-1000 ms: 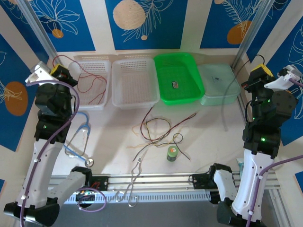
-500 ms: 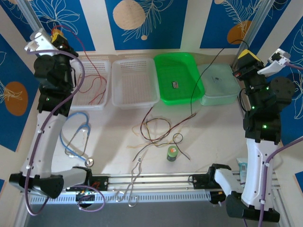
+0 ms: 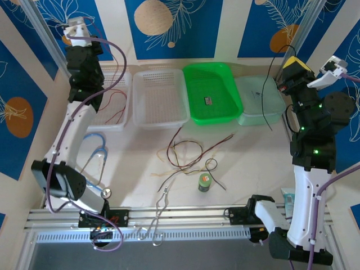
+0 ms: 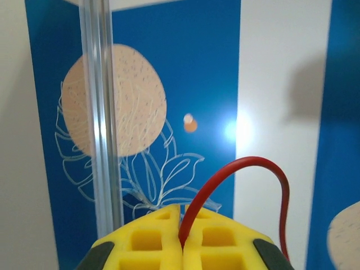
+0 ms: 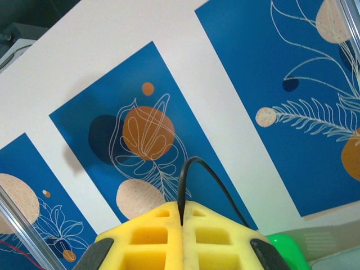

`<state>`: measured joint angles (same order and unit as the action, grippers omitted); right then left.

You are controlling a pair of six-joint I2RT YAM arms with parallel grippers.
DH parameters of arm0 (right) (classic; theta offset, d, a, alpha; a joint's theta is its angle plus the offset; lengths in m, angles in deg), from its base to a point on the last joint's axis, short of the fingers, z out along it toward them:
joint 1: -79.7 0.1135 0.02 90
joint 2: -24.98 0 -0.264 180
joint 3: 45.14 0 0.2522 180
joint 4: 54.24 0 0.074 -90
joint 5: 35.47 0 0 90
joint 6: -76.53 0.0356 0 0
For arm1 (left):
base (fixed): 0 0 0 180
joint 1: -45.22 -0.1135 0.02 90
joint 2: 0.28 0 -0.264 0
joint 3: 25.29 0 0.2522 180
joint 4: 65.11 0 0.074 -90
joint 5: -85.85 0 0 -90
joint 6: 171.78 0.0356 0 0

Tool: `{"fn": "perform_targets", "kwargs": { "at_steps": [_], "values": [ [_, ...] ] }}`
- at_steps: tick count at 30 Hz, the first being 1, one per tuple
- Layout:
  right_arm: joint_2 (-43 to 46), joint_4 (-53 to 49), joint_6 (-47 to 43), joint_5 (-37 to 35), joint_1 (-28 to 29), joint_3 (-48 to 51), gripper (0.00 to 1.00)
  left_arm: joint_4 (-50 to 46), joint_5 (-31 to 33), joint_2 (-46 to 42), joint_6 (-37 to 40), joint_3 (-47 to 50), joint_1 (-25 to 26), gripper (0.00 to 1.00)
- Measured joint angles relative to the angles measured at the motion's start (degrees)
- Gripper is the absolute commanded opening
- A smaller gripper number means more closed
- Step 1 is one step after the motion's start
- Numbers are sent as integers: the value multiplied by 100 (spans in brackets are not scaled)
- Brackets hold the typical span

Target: Untangle the cables

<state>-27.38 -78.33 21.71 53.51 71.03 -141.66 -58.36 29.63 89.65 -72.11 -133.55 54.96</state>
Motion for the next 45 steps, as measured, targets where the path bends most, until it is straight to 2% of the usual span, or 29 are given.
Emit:
{"fn": "perform_targets", "kwargs": {
  "at_steps": [3,7,12,16,19,22,27,30,32,35,38,40,44,45],
  "values": [
    [2,0,-96,0,7,-107,0,107,313,289,153,105,-7,0],
    [4,-4,-223,-2,11,-170,0,90,619,402,-85,468,-129,0],
    [2,-87,-354,-2,11,-201,0,-85,863,404,-802,1014,-498,0],
    [-22,-83,-365,2,61,-201,0,-352,745,352,-1668,1563,-723,0],
    [-79,-83,-361,35,129,-201,0,-715,297,302,-2549,2050,-859,0],
    [-153,-85,-343,109,184,-212,0,-1425,-485,450,-3445,2135,-1060,0],
    [-260,-153,-437,127,284,-328,0,-2662,-2400,1478,-4597,1423,-1676,0],
    [-245,-173,-496,129,321,-382,0,-3204,-3421,2144,-4918,1126,-1893,0],
    [-236,-173,-518,129,341,-391,0,-3517,-3869,2441,-5038,1032,-1939,0],
    [-229,-195,-518,129,341,-391,0,-3888,-4275,2645,-5099,1019,-1919,0],
    [-232,-195,-518,142,341,-393,0,-4092,-4371,2640,-5093,1019,-1899,0],
    [-264,-216,-520,155,356,-439,0,-4054,-4363,2586,-5027,1049,-1899,15],
    [-417,-212,-518,214,435,-616,0,-4113,-4057,2227,-4730,1141,-1849,68],
    [-455,-210,-518,240,455,-654,0,-4116,-3950,2103,-4642,1141,-1832,76]
  ]
}}
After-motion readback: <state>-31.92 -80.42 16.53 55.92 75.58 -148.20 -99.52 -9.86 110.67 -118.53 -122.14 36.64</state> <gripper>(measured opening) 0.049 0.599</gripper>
